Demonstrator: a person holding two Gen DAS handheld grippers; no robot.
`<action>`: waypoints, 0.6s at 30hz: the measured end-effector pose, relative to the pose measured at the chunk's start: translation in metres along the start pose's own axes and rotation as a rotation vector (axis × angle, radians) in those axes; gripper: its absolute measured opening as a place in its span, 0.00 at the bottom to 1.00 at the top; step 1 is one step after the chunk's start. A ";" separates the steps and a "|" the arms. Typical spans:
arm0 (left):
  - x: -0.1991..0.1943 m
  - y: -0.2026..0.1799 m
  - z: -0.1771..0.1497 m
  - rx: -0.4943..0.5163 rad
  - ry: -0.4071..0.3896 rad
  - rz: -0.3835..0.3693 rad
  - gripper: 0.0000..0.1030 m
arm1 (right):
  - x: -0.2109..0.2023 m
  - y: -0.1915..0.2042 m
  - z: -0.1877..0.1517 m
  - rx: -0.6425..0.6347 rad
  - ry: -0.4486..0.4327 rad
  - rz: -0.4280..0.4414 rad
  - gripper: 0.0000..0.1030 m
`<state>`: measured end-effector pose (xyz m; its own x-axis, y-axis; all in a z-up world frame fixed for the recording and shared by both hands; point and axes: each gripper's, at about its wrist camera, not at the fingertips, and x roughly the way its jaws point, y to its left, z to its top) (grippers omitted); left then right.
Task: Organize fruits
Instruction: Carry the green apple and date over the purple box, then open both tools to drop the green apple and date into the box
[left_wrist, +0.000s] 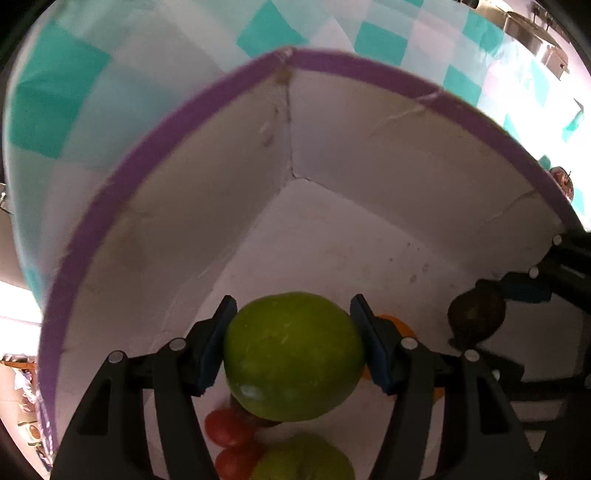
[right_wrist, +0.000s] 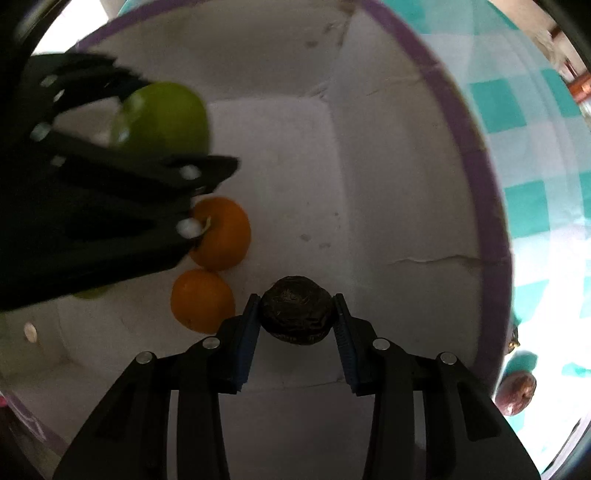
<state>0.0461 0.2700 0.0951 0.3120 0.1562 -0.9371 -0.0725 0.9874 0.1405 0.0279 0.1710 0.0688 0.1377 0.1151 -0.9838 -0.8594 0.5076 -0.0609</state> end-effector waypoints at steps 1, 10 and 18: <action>0.002 -0.001 0.001 0.003 0.003 -0.001 0.62 | 0.003 0.001 -0.001 -0.012 0.007 0.001 0.37; 0.023 -0.007 0.013 0.036 0.053 0.019 0.62 | 0.010 0.002 -0.001 -0.034 0.033 0.021 0.37; 0.030 -0.010 0.013 0.012 0.071 -0.013 0.62 | 0.011 -0.008 0.004 -0.007 0.042 0.040 0.38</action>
<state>0.0684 0.2651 0.0699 0.2450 0.1418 -0.9591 -0.0573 0.9896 0.1316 0.0380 0.1716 0.0595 0.0829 0.0987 -0.9917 -0.8673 0.4973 -0.0230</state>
